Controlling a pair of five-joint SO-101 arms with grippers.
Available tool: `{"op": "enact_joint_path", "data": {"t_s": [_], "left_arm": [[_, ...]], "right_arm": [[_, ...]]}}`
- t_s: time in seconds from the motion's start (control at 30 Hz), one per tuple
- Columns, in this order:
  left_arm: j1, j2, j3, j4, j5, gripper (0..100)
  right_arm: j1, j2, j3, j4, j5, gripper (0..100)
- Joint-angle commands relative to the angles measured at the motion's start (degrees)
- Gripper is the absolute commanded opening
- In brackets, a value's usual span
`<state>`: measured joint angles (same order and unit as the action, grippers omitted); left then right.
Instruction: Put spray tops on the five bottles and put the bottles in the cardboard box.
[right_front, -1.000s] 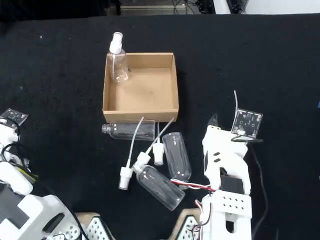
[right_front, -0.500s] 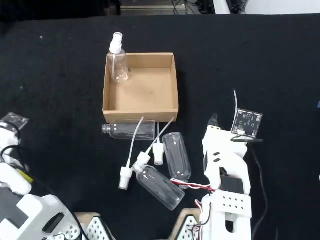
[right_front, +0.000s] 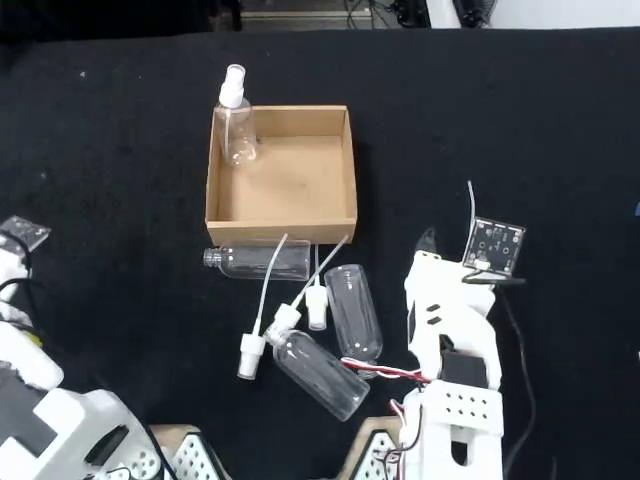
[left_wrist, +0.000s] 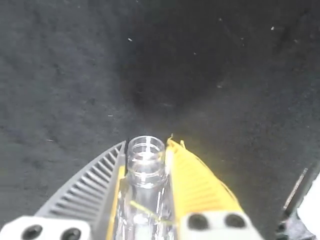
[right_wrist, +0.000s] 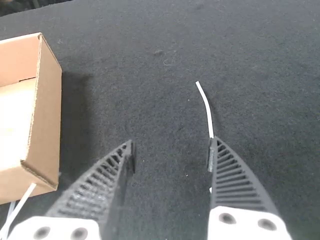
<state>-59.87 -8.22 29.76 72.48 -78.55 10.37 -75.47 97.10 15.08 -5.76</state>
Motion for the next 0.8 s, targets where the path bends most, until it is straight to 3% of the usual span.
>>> {"op": "enact_joint_path", "data": {"t_s": [0.0,0.13,0.23,0.4,0.63,0.77], "left_arm": [[4.26,-0.88,-6.37,0.62,7.38,18],[12.26,-0.62,-7.87,0.18,18.29,24],[16.13,-0.88,-7.96,0.09,21.8,26],[12.7,-0.97,-14.64,3.08,21.36,31],[3.12,-0.35,-19.74,15.12,1.58,31],[-1.89,-0.26,-19.74,15.91,-4.66,31]], "right_arm": [[0.53,-1.27,0.04,-0.62,0.0,21.5],[0.53,-1.27,0.04,-0.35,0.0,21.5],[0.62,-1.27,0.04,-0.35,0.0,21.5],[0.62,-1.27,0.04,-0.62,0.0,21.5],[0.62,-1.27,-0.04,-0.7,0.0,21.5],[0.62,-1.27,-0.04,-0.7,0.0,21.5]]}}
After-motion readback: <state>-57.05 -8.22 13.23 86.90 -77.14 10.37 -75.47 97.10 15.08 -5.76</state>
